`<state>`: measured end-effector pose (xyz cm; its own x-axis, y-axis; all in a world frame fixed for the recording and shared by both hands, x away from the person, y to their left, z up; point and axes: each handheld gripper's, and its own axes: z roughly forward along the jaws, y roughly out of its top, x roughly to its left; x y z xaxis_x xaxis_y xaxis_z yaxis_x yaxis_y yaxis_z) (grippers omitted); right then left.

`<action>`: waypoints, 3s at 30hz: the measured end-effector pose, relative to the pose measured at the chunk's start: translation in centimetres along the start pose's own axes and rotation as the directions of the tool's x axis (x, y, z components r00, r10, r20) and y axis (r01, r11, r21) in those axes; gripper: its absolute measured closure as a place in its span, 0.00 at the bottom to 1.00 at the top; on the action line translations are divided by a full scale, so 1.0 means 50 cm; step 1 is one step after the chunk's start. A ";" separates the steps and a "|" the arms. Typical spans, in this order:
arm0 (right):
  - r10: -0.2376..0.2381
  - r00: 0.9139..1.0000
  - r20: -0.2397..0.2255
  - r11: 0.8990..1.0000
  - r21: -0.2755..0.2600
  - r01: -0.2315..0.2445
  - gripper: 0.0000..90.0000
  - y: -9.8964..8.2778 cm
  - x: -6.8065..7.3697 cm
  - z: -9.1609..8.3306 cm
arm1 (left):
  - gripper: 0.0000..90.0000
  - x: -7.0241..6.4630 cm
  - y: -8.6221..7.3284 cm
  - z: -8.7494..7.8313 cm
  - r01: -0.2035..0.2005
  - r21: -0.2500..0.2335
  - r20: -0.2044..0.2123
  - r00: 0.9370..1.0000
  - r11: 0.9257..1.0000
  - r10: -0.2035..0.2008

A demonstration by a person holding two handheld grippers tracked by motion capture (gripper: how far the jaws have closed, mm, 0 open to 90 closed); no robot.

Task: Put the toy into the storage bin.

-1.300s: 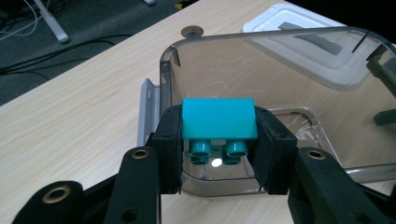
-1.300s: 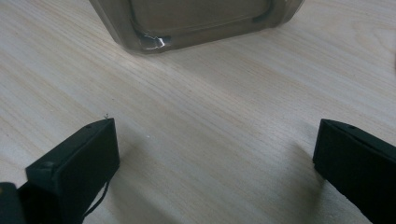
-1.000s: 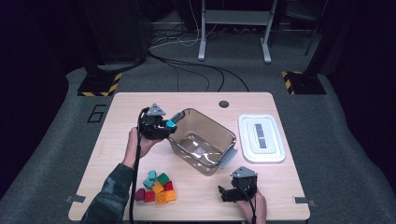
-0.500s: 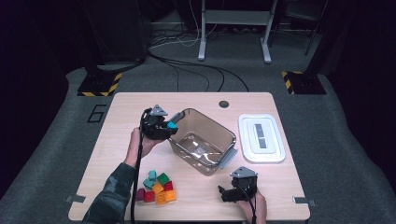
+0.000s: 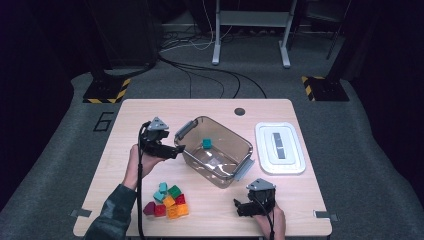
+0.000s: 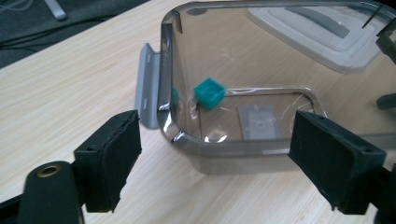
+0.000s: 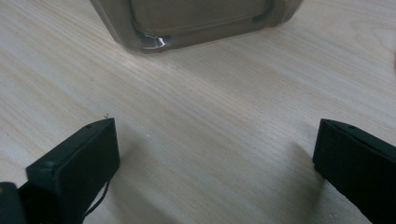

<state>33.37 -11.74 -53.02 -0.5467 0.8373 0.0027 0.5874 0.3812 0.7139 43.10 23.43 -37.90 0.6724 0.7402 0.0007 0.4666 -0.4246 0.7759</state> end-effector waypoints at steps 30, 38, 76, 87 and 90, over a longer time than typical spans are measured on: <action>-0.004 1.000 0.001 1.000 -0.003 0.004 0.00 0.000 -0.001 0.000 | 0.05 -0.010 -0.215 -0.039 0.151 0.034 -0.030 0.988 0.988 -0.150; -0.011 1.000 -0.003 1.000 0.003 0.011 0.00 0.000 -0.001 -0.001 | 0.09 -0.016 -0.266 -0.010 0.169 0.086 -0.010 0.986 0.982 -0.169; -0.010 1.000 -0.003 1.000 0.003 0.010 0.00 0.000 -0.001 0.000 | 0.60 0.015 -0.275 0.038 0.165 0.164 0.017 0.985 0.972 -0.170; -0.015 1.000 -0.002 1.000 0.000 0.015 0.00 0.000 -0.002 0.000 | 0.57 0.018 -0.282 0.056 0.152 0.199 0.022 0.987 0.968 -0.159; -0.010 1.000 -0.002 1.000 0.003 0.010 0.00 0.000 -0.001 0.000 | 0.57 0.019 -0.283 0.058 0.160 0.203 0.028 0.985 0.966 -0.169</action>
<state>33.39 -11.81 -53.01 -0.5541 0.8325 -0.0029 0.5836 0.3909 0.7118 38.81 28.65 -50.73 0.6000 0.7861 -0.1481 0.6746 -0.3978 0.6218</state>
